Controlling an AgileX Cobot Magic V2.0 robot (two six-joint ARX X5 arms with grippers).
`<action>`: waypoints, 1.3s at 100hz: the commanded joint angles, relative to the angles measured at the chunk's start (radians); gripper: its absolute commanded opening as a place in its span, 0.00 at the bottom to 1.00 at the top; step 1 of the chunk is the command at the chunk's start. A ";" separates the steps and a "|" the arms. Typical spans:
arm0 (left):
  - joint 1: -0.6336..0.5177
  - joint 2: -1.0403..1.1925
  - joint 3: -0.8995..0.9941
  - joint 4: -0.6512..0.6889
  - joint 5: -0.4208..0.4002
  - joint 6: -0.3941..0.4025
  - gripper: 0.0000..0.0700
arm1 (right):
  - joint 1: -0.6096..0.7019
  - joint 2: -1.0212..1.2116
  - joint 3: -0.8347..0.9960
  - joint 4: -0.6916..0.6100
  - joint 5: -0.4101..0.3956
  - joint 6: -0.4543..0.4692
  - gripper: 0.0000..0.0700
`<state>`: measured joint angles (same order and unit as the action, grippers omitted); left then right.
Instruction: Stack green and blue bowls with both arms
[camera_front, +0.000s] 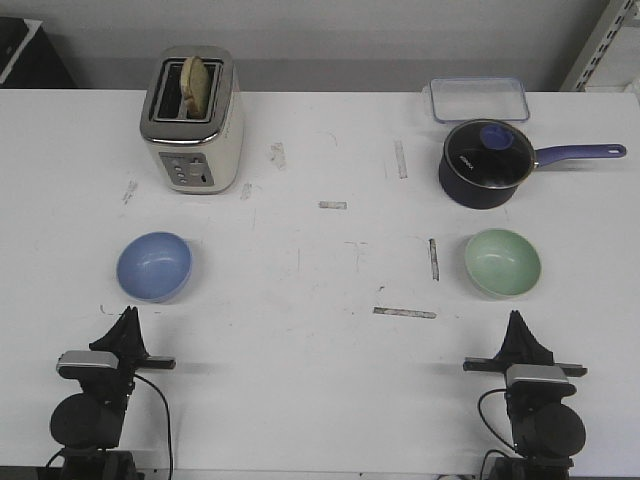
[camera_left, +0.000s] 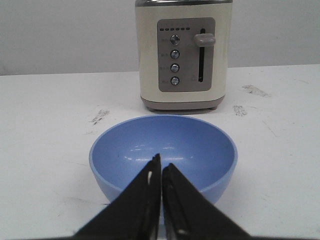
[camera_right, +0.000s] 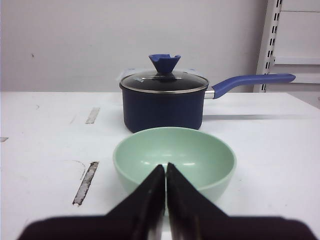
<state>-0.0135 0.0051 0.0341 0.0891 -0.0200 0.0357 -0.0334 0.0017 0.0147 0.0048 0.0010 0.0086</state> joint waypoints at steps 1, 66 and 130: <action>0.000 -0.001 -0.021 0.010 0.002 0.005 0.00 | 0.000 0.000 -0.002 0.012 0.000 0.017 0.00; 0.000 -0.001 -0.021 0.011 0.002 0.005 0.00 | -0.001 0.266 0.571 -0.130 0.000 0.051 0.04; 0.000 -0.001 -0.021 0.017 0.002 0.005 0.00 | -0.114 1.081 1.049 -0.649 -0.005 0.005 0.84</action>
<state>-0.0135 0.0051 0.0341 0.0933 -0.0200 0.0357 -0.1192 1.0401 1.0500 -0.6529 -0.0048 0.0463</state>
